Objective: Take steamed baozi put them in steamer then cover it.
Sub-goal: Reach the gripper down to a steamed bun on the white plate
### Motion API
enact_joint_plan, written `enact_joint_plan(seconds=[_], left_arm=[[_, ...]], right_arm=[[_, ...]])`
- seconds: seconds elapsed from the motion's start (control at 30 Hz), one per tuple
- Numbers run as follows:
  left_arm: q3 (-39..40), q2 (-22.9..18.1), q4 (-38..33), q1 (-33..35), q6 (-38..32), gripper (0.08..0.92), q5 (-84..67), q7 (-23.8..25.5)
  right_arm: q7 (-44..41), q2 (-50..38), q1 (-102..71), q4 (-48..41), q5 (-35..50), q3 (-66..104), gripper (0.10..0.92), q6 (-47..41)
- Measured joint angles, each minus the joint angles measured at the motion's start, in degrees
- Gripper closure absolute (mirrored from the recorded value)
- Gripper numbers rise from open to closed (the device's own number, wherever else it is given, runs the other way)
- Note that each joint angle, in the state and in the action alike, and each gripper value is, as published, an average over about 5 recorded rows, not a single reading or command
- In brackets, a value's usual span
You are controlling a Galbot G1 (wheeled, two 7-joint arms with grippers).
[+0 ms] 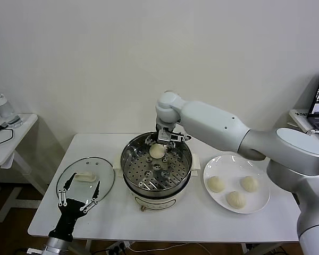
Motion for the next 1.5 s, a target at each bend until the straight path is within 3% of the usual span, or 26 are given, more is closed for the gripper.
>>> enact_joint_plan(seconds=[0.37, 0.63, 0.97, 1.5], left_arm=[[0.3, 0.2, -0.8, 0.1, 0.4, 0.177, 0.0, 0.0], [0.7, 0.3, -0.7, -0.4, 0.6, 0.177, 0.0, 0.0], [0.9, 0.0, -0.5, -0.7, 0.9, 0.177, 0.1, -0.1], [0.7, -0.1, 0.0, -0.5, 0.6, 0.177, 0.2, -0.1]], right_arm=[[-1.2, -14.2, 7.7, 0.7, 19.7, -5.1, 0.203, -18.8], [0.8, -23.6, 7.1, 1.6, 28.8, -12.4, 0.203, -28.0], [4.0, -27.5, 1.3, 2.0, 33.1, -15.8, 0.203, -33.5], [6.8, -25.4, -6.1, -0.8, 33.4, -15.5, 0.203, -35.6]])
